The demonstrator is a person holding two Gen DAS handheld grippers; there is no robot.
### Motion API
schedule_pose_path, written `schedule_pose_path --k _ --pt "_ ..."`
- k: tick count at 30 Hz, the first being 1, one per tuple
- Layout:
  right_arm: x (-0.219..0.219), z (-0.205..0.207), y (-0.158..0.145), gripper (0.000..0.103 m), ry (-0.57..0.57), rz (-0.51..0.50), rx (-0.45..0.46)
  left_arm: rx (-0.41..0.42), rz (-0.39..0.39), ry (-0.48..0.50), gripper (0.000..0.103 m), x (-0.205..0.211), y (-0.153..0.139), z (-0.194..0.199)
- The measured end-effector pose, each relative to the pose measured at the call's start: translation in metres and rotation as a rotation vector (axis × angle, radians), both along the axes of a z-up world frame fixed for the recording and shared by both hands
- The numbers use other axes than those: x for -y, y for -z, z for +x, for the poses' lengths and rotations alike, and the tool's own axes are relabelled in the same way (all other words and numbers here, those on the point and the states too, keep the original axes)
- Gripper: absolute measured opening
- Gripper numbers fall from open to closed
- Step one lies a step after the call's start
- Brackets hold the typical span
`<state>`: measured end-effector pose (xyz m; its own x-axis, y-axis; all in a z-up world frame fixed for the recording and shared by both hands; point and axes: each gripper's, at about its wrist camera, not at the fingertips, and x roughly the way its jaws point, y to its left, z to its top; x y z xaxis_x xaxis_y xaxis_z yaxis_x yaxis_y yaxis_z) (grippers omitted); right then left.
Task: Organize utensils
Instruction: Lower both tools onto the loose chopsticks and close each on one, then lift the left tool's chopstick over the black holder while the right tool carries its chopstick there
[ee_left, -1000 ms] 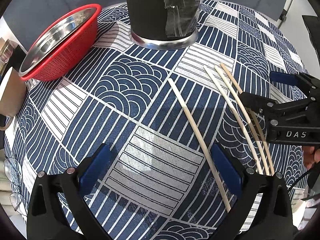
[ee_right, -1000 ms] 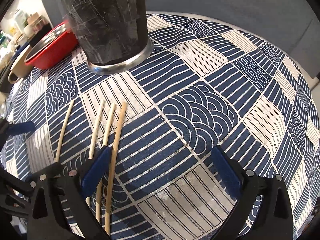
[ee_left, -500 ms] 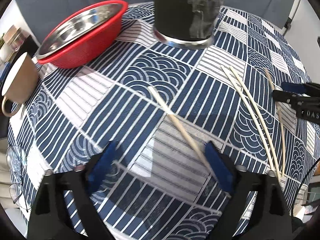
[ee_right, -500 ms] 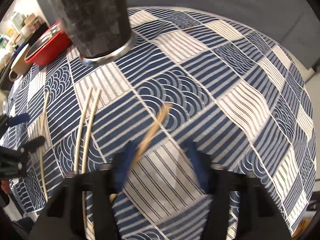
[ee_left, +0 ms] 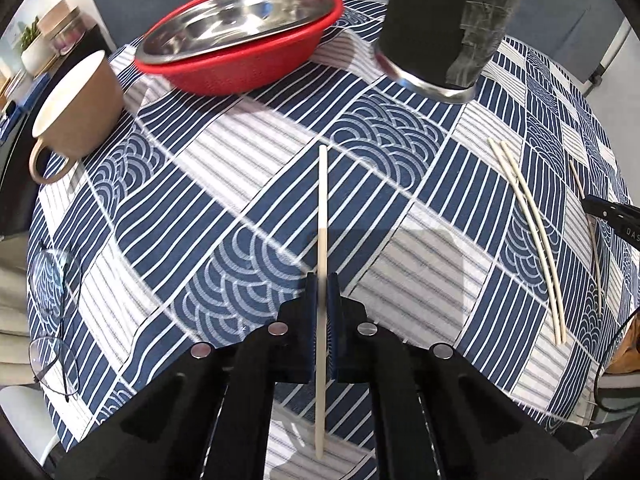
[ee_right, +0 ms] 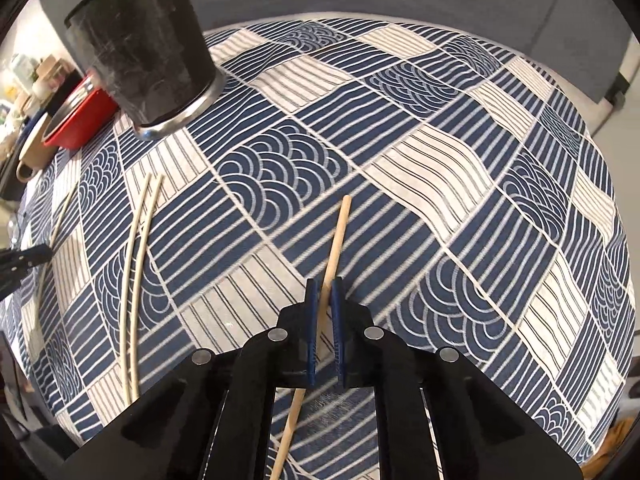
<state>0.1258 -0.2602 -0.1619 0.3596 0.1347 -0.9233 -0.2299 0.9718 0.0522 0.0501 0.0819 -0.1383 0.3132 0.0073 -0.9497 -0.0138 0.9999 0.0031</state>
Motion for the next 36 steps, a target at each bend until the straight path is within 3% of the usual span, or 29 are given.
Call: schedule_pose_path --k 11,16,22,27,33,36 --pt "0.045 -0.005 -0.006 0.006 0.151 0.207 -0.033 -0.009 -0.111 -0.084 0.005 -0.026 -0.010 -0.013" --pt "0.059 -0.001 -0.030 0.006 0.186 0.275 0.030 0.001 -0.071 -0.086 0.005 -0.030 -0.029 -0.016" --pt "0.057 0.005 -0.064 0.006 0.176 0.304 0.124 0.096 -0.036 -0.075 0.005 -0.029 -0.075 -0.002" --pt "0.046 0.013 -0.075 0.008 0.141 0.267 0.133 0.172 -0.039 -0.048 0.005 -0.021 -0.114 0.017" --pt "0.026 0.011 -0.044 0.010 0.115 0.197 0.022 0.231 -0.022 -0.018 0.005 -0.006 -0.144 0.036" --pt "0.020 0.010 -0.027 0.032 0.117 0.147 -0.031 0.242 -0.020 -0.010 0.005 -0.004 -0.152 0.041"
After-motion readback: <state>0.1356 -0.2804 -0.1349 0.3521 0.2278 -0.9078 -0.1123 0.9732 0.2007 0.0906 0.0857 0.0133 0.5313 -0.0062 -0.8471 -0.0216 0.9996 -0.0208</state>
